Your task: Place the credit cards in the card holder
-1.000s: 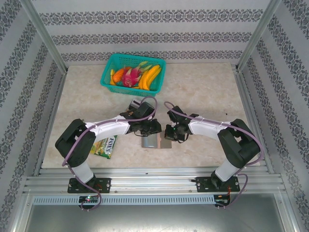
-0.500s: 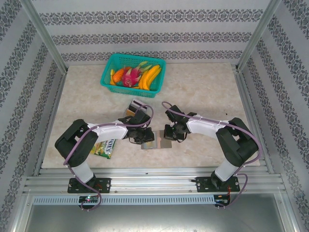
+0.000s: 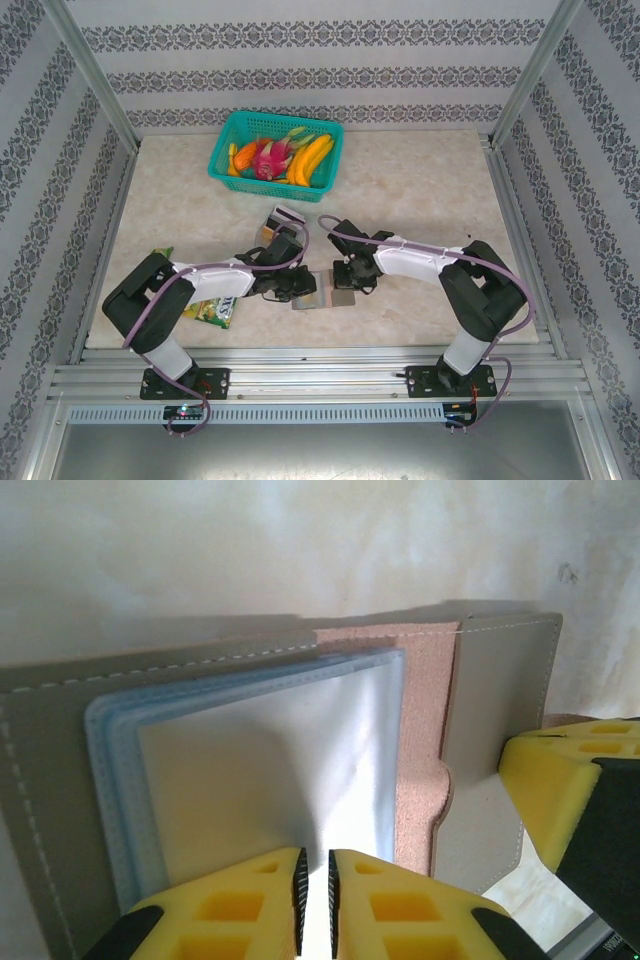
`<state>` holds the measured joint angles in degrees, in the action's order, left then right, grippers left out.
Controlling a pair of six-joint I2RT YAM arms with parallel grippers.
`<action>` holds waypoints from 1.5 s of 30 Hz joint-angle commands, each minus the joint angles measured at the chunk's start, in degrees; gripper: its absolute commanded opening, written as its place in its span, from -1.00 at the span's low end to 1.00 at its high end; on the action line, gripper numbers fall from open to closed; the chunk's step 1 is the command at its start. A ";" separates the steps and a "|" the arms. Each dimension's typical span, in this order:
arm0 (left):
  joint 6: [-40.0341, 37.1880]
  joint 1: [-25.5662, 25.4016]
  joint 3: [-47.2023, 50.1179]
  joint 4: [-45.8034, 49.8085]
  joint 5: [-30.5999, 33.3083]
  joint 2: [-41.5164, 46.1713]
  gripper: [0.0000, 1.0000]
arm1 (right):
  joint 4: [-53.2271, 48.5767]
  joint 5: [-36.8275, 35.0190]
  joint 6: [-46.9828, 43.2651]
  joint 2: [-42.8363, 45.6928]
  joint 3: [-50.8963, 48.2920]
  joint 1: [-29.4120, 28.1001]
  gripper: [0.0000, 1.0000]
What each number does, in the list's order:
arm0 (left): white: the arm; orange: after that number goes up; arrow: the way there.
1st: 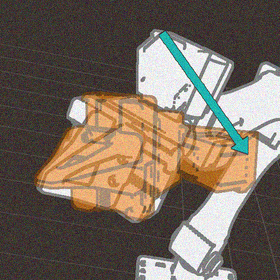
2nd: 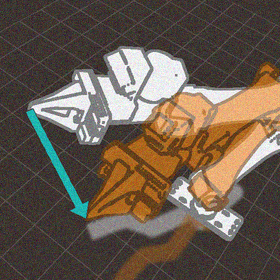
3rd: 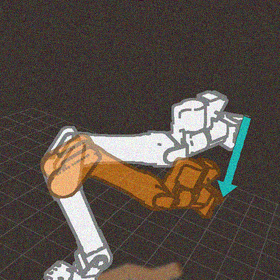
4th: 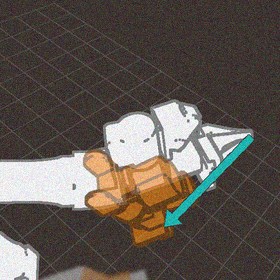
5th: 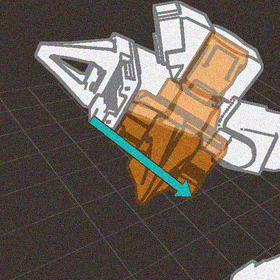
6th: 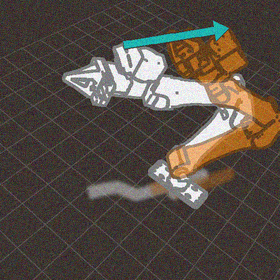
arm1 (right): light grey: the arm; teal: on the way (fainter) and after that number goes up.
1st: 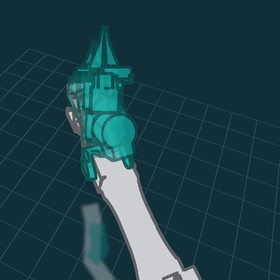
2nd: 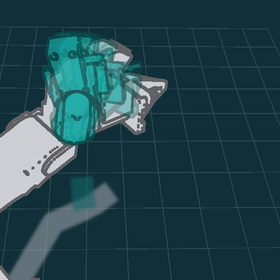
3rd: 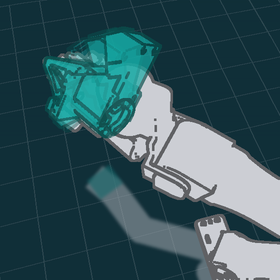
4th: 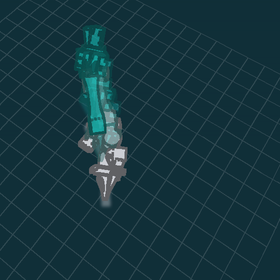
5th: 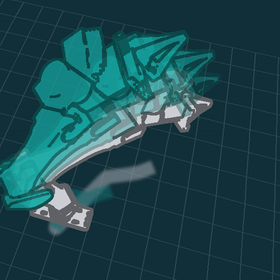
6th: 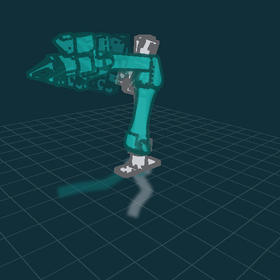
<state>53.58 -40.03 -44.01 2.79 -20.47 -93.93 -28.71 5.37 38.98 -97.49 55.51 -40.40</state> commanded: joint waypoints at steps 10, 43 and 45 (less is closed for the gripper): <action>-5.28 0.92 -6.55 6.74 2.63 4.18 -0.44 | 3.96 1.37 -5.05 11.62 1.37 0.78 -0.59; 8.37 18.62 -4.42 8.09 10.20 7.79 0.00 | -3.31 2.33 -19.96 -3.85 25.66 3.58 -0.16; 8.38 18.76 -5.31 8.20 10.45 6.31 0.01 | -3.20 2.14 -19.57 -3.93 25.86 3.64 -0.15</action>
<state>60.60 -22.24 -47.40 8.58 -12.12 -85.73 -30.92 8.56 19.51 -101.06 79.50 -36.62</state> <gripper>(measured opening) 0.502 0.422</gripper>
